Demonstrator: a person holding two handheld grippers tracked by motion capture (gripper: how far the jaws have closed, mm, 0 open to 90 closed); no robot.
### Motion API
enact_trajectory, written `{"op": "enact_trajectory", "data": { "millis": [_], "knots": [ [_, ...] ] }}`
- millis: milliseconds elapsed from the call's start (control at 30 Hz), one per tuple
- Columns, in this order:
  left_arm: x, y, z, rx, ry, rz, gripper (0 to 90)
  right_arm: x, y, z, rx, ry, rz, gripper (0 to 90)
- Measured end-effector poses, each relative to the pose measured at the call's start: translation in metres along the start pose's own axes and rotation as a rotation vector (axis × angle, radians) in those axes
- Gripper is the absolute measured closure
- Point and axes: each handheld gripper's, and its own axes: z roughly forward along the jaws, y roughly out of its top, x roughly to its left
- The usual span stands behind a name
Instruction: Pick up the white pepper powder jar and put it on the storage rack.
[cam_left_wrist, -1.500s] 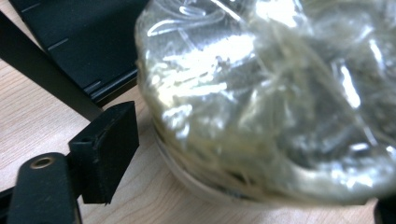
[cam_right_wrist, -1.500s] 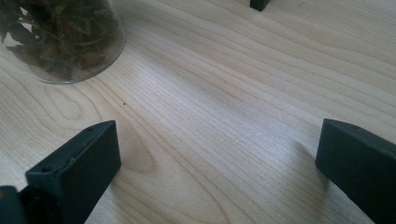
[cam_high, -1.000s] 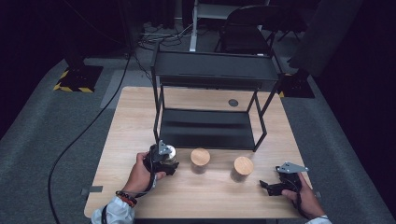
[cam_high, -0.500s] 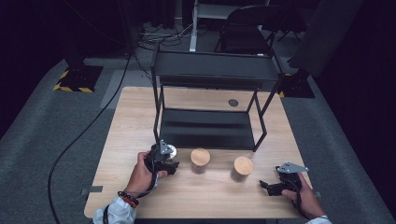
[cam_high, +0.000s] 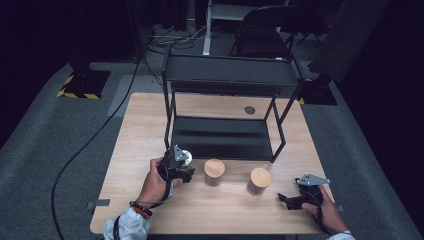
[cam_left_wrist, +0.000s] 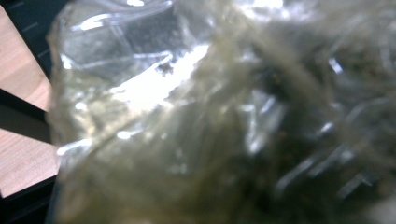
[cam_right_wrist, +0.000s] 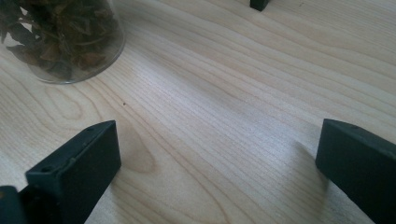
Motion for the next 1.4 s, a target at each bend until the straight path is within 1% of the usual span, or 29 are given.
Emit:
{"op": "enact_trajectory", "data": {
  "millis": [33,100,133,300,400,467,533,667,700,800,933,1000,1100,1400],
  "knots": [
    [0.001,0.002,0.000,0.004,0.006,0.004,29.8,0.000,0.000,0.000,0.000,0.000,0.000,0.0],
    [0.002,0.005,0.002,0.003,-0.002,-0.001,29.8,0.000,0.000,0.000,0.000,0.000,0.000,0.0],
    [0.002,0.006,0.002,0.007,-0.003,0.004,29.8,0.000,0.000,0.000,0.000,0.001,0.000,0.0],
    [0.001,0.014,0.005,0.012,0.005,0.016,29.8,0.000,0.000,0.000,0.000,0.000,0.000,0.0],
    [0.000,0.018,0.006,0.016,0.012,0.013,29.8,0.000,0.000,0.000,0.000,0.000,0.000,0.0],
    [0.000,0.020,0.007,0.018,0.024,0.010,29.8,0.000,0.000,0.000,0.000,0.000,0.000,0.0],
    [0.001,0.022,0.007,0.017,0.021,0.001,29.8,0.000,0.000,0.000,0.000,0.000,0.000,0.0],
    [0.001,0.026,0.009,0.021,0.019,0.001,29.8,0.000,0.000,0.000,0.000,0.000,0.000,0.0],
    [0.001,0.026,0.009,0.020,0.022,-0.001,29.8,0.000,0.000,0.000,0.000,0.000,0.000,0.0],
    [0.001,0.028,0.009,0.016,0.013,-0.011,29.8,0.000,0.000,0.000,0.000,0.000,0.000,0.0],
    [0.002,0.034,0.010,0.014,0.023,-0.010,29.8,0.000,0.000,0.000,0.000,0.001,0.000,0.0],
    [0.002,0.035,0.011,0.013,0.023,-0.016,29.8,0.000,0.000,0.000,0.000,0.000,0.000,0.0],
    [0.004,0.040,0.012,0.016,0.035,-0.015,29.8,0.000,0.000,0.000,0.000,0.000,0.000,0.0],
    [0.007,0.048,0.018,0.021,0.036,-0.029,29.8,0.000,0.000,0.000,0.000,0.000,0.000,0.0]
  ]
}}
